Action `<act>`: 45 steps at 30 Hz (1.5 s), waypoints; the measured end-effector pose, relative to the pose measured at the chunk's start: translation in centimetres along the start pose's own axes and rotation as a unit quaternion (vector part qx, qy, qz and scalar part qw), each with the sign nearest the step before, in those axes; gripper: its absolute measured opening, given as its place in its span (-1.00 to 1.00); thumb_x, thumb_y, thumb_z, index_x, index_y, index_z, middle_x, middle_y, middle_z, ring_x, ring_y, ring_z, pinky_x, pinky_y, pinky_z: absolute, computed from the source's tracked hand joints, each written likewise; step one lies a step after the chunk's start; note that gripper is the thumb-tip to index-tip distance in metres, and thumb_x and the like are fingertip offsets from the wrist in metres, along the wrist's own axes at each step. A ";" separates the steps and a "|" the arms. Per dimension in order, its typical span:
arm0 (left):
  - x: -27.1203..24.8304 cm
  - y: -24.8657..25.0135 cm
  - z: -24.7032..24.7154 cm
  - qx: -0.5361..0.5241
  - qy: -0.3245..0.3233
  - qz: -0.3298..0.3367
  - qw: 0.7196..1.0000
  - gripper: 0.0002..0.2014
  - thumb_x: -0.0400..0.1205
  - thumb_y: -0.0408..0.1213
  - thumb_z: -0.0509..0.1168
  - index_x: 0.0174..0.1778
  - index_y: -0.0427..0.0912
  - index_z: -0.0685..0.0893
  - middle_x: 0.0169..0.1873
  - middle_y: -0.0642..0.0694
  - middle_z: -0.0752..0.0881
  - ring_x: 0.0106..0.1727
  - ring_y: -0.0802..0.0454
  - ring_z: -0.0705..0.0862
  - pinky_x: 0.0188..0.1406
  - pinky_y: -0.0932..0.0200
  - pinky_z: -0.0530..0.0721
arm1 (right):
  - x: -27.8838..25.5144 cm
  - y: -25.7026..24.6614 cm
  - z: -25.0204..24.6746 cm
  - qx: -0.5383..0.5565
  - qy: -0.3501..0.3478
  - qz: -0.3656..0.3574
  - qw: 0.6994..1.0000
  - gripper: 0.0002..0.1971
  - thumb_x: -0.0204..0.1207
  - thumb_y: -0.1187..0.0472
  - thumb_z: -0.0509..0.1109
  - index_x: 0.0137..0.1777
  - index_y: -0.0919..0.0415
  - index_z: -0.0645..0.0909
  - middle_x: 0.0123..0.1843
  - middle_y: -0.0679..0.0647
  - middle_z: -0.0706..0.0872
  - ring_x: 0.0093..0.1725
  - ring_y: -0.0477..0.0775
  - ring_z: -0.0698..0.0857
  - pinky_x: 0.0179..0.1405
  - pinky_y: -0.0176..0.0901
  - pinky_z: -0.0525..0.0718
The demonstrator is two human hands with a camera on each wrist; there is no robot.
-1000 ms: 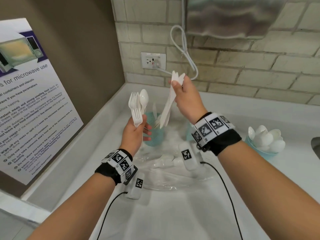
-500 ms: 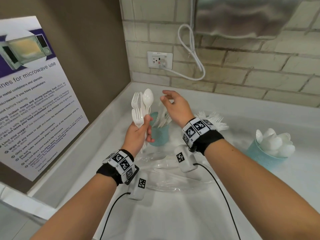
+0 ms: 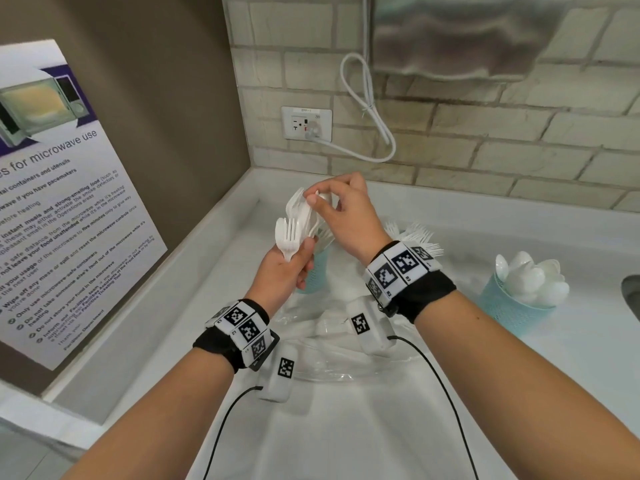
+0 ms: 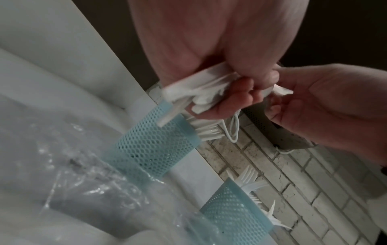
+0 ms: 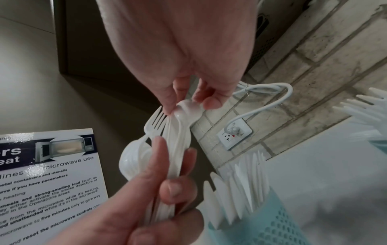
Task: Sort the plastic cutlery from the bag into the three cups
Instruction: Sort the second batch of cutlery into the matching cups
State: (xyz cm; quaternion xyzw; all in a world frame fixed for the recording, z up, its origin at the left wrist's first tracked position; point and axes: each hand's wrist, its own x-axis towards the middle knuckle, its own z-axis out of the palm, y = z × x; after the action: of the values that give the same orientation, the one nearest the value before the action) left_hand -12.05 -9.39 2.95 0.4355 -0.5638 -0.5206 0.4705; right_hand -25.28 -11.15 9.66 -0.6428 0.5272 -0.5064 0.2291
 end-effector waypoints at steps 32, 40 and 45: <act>1.2 0.0 -2.2 0.045 0.109 0.036 0.992 -0.71 0.74 -0.03 0.09 -0.06 -0.20 0.47 -0.43 -0.03 0.48 -0.49 0.13 0.49 -0.50 0.29 0.55 | 2.0 -0.7 0.4 0.064 0.120 0.043 0.990 -0.89 0.66 0.19 0.10 0.08 0.18 0.42 -0.20 0.09 0.61 -0.21 0.14 0.66 -0.10 0.17 0.72; 0.1 0.4 -1.5 -0.029 0.037 0.009 0.999 -0.68 0.74 0.01 0.03 -0.18 -0.06 0.55 -0.51 0.03 0.35 -0.58 0.18 0.26 -0.58 0.30 0.23 | 0.8 2.3 3.0 -0.006 -0.019 0.122 0.992 -0.67 0.63 0.09 0.27 0.34 0.18 0.55 0.06 0.02 0.66 0.03 0.04 0.65 0.21 -0.06 0.62; -0.1 0.9 -1.3 -0.059 0.012 0.002 0.998 -0.59 0.72 0.10 0.01 -0.12 -0.02 0.68 -0.51 -0.02 0.30 -0.57 0.15 0.20 -0.59 0.25 0.14 | -0.2 0.6 1.8 0.064 0.000 0.097 0.993 -0.63 0.65 -0.01 0.21 0.36 0.13 0.57 0.25 0.03 0.60 0.20 -0.04 0.61 0.27 -0.20 0.54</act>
State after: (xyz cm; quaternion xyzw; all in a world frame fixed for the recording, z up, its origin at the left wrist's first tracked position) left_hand -10.78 -9.42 3.86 0.4123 -0.5272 -0.5468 0.5031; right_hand -23.88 -11.60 8.39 -0.5726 0.5533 -0.5148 0.3178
